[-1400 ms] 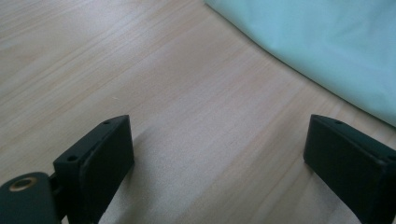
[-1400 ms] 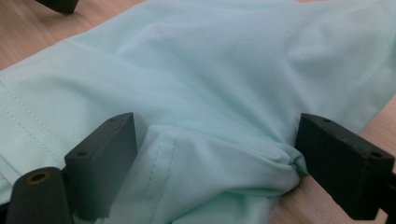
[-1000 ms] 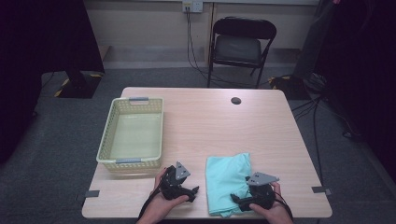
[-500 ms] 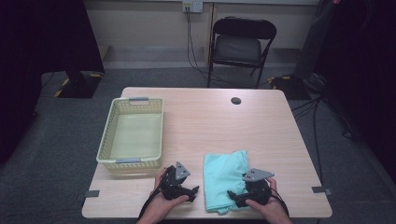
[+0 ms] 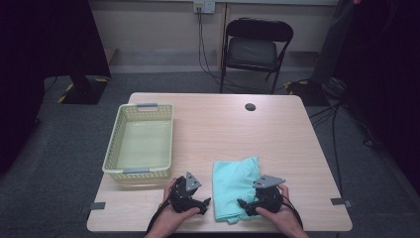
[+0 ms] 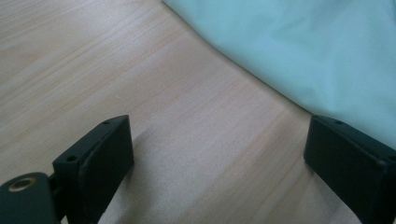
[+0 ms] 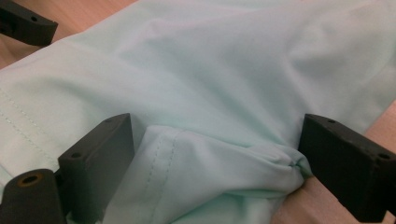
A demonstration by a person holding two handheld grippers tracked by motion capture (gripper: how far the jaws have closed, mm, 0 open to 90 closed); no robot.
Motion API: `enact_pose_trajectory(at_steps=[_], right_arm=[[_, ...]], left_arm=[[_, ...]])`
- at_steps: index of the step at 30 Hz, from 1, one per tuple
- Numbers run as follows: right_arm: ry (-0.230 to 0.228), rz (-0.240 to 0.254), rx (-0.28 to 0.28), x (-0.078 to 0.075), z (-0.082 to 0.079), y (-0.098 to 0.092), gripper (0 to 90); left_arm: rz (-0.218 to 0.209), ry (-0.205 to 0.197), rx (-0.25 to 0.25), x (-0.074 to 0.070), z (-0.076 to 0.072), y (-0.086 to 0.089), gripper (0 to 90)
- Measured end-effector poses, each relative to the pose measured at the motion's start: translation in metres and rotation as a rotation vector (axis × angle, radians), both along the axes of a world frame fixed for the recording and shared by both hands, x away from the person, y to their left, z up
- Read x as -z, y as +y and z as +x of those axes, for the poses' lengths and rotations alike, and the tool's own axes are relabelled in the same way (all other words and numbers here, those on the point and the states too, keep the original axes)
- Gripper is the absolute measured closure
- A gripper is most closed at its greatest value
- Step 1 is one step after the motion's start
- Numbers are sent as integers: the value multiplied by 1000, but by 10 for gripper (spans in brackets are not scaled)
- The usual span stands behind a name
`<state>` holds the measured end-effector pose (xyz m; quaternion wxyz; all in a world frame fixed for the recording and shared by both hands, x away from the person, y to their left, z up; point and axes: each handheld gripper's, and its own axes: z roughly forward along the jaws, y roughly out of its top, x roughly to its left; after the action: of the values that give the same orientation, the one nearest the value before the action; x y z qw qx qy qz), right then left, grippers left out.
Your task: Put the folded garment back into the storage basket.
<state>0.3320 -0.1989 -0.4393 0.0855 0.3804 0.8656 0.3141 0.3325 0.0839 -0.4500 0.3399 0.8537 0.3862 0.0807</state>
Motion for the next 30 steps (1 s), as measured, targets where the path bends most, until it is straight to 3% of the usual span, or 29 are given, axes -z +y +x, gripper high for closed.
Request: enact_pose_trajectory(at_steps=[30], right_arm=[[-7, 5, 2, 6, 25, 26, 95]], left_arm=[[9, 6, -1, -1, -1, 4, 77]])
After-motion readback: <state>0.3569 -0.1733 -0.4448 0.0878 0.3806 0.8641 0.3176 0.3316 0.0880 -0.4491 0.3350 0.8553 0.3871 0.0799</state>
